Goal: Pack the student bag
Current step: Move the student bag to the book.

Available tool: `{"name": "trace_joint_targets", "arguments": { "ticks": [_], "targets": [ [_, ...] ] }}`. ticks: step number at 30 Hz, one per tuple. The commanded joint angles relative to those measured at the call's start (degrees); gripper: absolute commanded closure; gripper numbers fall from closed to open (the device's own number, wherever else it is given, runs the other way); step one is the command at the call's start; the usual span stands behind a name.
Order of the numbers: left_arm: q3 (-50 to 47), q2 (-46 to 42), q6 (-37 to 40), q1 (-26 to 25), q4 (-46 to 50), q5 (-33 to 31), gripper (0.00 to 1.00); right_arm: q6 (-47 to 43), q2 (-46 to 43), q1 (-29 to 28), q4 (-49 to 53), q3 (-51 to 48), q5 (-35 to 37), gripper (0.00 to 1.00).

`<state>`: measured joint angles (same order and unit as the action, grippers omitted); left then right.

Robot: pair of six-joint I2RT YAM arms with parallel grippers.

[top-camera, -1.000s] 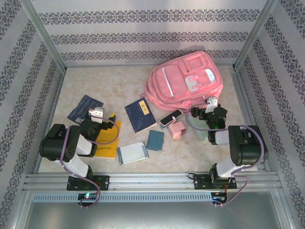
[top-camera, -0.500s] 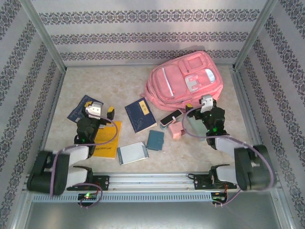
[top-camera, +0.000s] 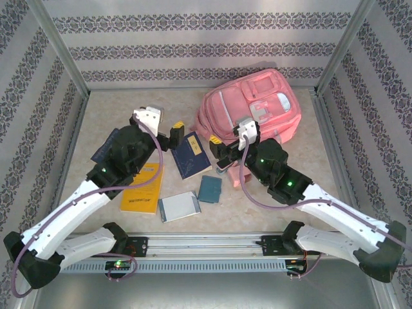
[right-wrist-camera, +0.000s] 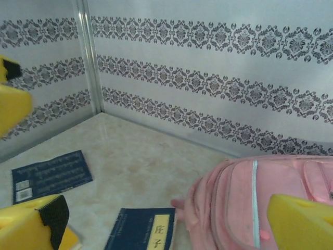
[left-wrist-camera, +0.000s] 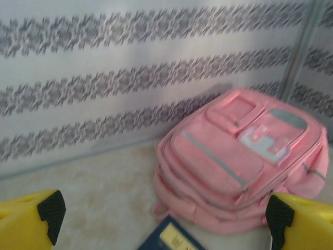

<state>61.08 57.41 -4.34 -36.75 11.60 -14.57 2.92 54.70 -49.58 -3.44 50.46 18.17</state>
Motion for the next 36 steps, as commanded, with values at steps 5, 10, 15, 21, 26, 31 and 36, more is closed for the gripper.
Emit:
{"name": "trace_joint_targets", "arguments": {
  "ticks": [5, 10, 15, 21, 26, 31, 36],
  "targets": [
    [9.5, 4.1, -13.3, 0.7, 34.7, -0.4, 0.0, 15.6, -9.7, 5.0, 17.7, 2.4, -7.0, 0.02],
    [2.5, 0.5, -21.7, 7.4, 28.0, 14.8, 0.0, 17.3, -2.1, 8.3, 26.2, 7.7, -8.2, 0.02],
    [6.1, 6.3, -21.8, 8.5, 32.9, 16.2, 0.0, 18.9, 9.7, 8.4, 31.3, 12.1, -5.9, 0.02],
    [7.1, 9.8, -22.0, 12.9, 31.7, 22.7, 0.0, 18.0, 18.4, 13.7, 25.7, 13.2, -14.3, 0.02],
    [4.3, 7.8, -23.7, 17.6, 26.5, 27.5, 0.0, 17.1, 29.0, 21.2, 27.7, 20.2, -23.0, 0.11],
    [-2.7, 4.9, -27.0, 20.6, 19.2, 30.7, 0.0, 15.1, 39.8, 24.7, 30.5, 28.1, -22.8, 0.18],
    [-3.4, 4.6, -27.1, 21.2, 19.0, 31.4, 0.0, 13.7, 47.0, 28.4, 32.3, 34.3, -21.7, 0.23]
  ]
}}
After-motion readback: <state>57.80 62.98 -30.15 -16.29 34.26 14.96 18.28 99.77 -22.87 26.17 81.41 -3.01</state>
